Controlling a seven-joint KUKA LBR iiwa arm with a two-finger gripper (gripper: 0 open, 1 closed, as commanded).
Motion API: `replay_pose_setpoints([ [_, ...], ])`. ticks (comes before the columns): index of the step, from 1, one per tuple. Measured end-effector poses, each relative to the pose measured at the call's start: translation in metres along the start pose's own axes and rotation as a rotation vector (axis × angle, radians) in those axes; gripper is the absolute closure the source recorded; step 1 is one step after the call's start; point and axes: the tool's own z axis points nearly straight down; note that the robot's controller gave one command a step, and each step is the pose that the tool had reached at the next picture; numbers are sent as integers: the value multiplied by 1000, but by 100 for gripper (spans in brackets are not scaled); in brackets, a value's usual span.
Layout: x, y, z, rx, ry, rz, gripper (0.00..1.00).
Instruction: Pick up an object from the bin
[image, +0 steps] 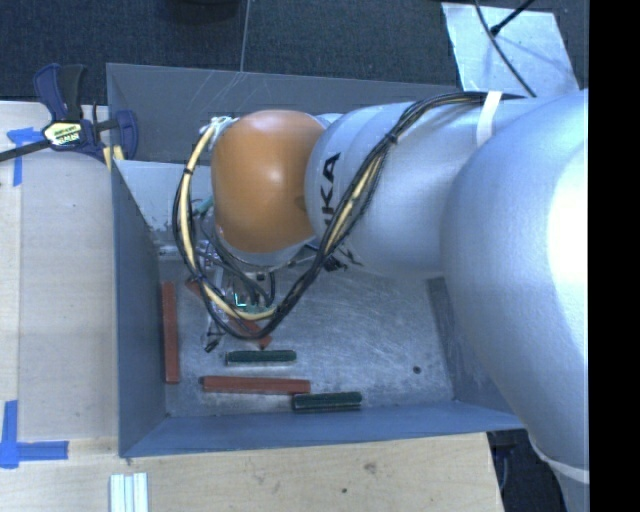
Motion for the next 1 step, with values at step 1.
replay_pose_setpoints([
  [1, 41, -74, 18, 4, -1, 12, 0],
])
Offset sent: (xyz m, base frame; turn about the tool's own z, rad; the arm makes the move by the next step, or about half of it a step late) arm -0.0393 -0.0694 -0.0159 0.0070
